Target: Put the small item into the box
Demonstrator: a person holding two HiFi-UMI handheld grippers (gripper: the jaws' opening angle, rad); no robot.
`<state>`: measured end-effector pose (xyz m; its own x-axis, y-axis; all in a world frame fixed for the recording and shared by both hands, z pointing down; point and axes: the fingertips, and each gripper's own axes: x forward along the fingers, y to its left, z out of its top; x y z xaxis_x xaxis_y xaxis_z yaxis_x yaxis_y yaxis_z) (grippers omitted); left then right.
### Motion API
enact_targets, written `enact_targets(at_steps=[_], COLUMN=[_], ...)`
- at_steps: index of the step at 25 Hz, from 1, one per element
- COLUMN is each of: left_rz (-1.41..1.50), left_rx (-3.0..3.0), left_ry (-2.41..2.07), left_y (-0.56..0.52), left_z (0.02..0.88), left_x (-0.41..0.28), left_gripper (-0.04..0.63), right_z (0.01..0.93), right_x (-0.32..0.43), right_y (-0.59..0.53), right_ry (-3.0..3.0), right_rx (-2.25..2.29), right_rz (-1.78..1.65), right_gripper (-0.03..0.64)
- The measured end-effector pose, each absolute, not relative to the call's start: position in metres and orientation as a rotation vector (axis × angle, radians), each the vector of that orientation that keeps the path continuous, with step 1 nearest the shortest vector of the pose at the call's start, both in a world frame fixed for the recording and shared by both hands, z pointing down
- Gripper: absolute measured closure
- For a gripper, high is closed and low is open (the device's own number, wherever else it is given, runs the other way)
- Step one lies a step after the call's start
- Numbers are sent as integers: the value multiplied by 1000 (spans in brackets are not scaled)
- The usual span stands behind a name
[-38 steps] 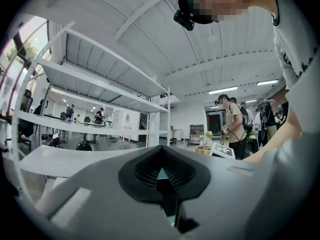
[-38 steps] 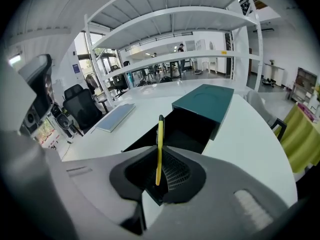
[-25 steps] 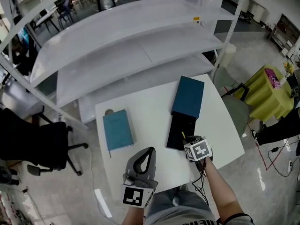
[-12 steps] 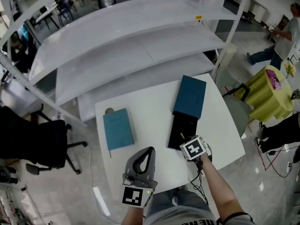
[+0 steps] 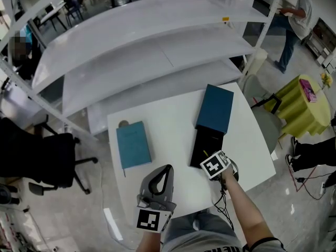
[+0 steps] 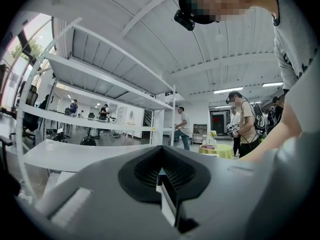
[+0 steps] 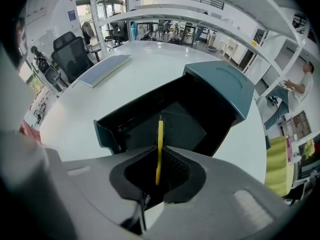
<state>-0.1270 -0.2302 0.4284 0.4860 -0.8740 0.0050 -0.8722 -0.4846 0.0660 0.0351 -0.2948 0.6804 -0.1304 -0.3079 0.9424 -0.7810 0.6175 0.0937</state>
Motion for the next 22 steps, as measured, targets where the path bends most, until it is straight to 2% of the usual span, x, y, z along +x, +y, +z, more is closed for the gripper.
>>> enact_targets(at_steps=[22], left_rz=[-48], left_rx=[2656], left_ry=[-1526], left_y=[-231], left_z=[435], left_x=[-129], left_gripper=[581], right_z=[686], right_x=[36], right_y=[-293], right_ry=[-1655], right_rx=[861], right_rz=[484], right_gripper=[578])
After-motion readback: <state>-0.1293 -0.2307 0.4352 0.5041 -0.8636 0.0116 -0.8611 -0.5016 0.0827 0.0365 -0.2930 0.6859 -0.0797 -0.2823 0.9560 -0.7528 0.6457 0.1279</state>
